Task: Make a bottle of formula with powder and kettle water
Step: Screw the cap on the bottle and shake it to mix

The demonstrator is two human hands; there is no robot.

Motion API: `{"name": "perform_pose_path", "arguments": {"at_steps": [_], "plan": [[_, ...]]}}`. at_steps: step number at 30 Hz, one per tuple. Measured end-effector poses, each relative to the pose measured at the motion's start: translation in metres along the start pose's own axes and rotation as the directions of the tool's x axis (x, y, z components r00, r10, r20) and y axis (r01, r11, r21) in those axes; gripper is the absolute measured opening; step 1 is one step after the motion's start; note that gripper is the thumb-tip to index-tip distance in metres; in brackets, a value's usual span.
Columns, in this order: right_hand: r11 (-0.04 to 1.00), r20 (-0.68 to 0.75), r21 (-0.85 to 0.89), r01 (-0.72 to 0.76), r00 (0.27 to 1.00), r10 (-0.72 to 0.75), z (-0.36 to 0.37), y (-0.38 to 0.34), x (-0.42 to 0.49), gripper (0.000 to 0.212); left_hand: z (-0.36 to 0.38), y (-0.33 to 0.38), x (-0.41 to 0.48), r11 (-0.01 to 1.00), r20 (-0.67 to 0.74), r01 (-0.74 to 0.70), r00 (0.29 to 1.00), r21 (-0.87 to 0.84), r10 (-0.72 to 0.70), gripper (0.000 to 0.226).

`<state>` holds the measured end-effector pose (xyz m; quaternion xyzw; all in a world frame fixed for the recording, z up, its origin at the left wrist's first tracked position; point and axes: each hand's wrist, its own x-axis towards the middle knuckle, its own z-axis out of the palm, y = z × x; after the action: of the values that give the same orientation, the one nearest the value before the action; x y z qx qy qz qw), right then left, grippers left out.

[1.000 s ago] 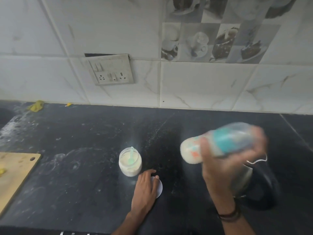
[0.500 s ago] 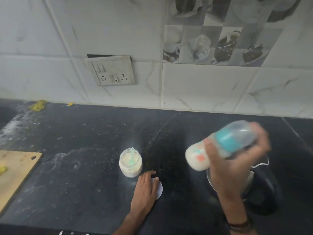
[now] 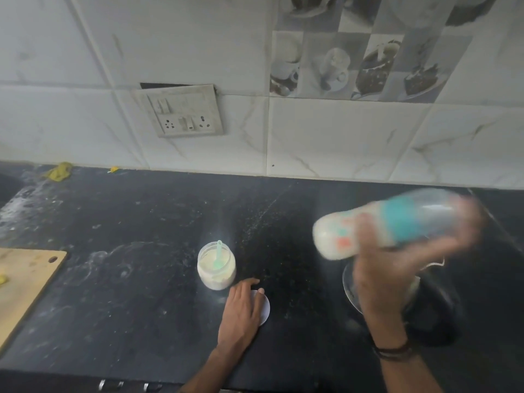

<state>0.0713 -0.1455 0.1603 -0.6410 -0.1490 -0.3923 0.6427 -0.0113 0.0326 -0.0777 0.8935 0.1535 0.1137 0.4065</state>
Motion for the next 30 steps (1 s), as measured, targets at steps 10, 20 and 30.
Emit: {"name": "perform_pose_path", "arguments": {"at_steps": [10,20,30], "plan": [[0.991,0.157,-0.086,-0.098,0.981,0.111,0.017,0.014,-0.017,0.088,0.002,-0.004,0.001,1.0,0.015,-0.01,1.0,0.001,0.01,0.019],[0.991,0.211,-0.13,-0.036,0.976,0.063,0.013,0.01,-0.02,0.092,0.0,-0.001,-0.001,1.0,0.005,-0.015,1.0,0.013,0.015,0.02],[0.988,0.215,-0.148,-0.051,0.973,0.083,0.013,0.004,-0.029,0.089,-0.001,0.001,-0.001,0.997,-0.006,-0.053,0.999,0.059,0.054,0.023]]}}
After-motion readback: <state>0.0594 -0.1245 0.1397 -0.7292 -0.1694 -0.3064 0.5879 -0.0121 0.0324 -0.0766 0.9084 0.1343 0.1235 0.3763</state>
